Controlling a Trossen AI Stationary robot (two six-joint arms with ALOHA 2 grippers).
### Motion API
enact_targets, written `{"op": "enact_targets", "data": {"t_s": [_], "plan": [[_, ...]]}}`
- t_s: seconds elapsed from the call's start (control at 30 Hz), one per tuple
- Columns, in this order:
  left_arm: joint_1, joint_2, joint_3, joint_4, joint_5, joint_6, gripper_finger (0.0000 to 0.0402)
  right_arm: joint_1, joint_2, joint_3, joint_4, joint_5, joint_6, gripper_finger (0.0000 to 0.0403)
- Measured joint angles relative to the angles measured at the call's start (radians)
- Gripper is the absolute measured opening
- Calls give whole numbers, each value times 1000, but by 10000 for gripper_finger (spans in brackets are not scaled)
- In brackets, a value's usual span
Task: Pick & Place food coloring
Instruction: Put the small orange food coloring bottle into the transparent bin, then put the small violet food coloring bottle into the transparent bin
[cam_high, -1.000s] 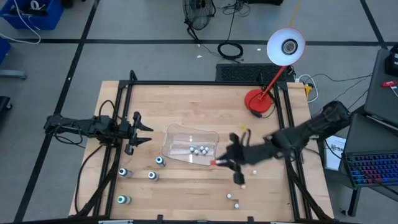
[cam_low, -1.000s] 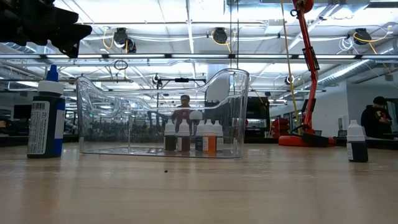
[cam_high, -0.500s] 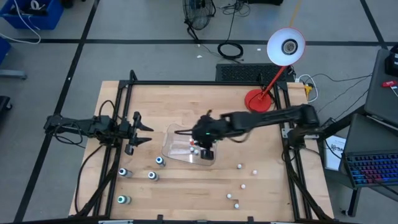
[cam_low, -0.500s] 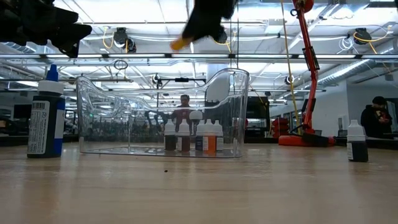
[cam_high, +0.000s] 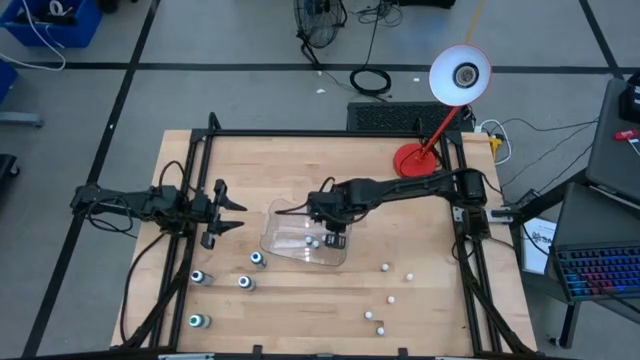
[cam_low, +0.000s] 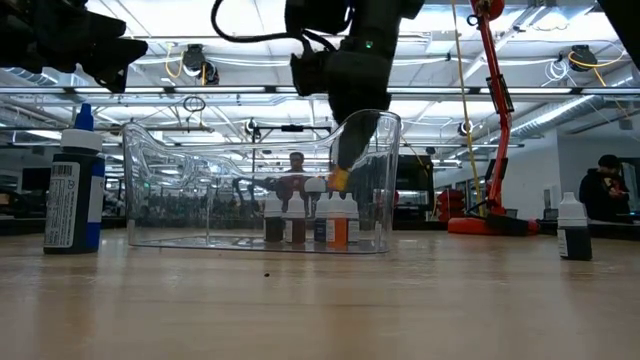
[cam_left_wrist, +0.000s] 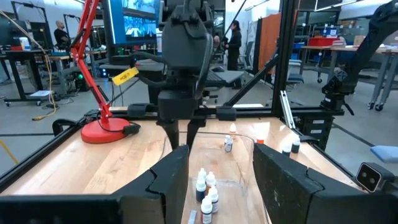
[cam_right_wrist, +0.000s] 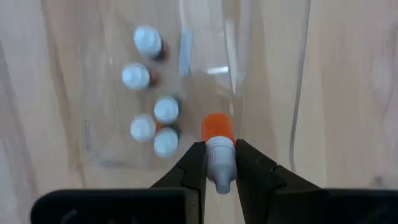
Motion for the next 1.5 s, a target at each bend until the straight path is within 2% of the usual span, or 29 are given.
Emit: {"op": "enact_targets", "data": {"t_s": [0.6, 0.77, 1.03, 1.5], "plan": [[0, 0, 0, 0, 0, 0, 182, 3, 0, -1, -151, -16, 75, 47], [0, 0, 0, 0, 0, 0, 182, 3, 0, -1, -149, -29, 81, 52], [0, 0, 0, 0, 0, 0, 182, 3, 0, -1, -137, -28, 125, 93], [0, 0, 0, 0, 0, 0, 182, 3, -7, -2, -101, -28, 124, 88]]}}
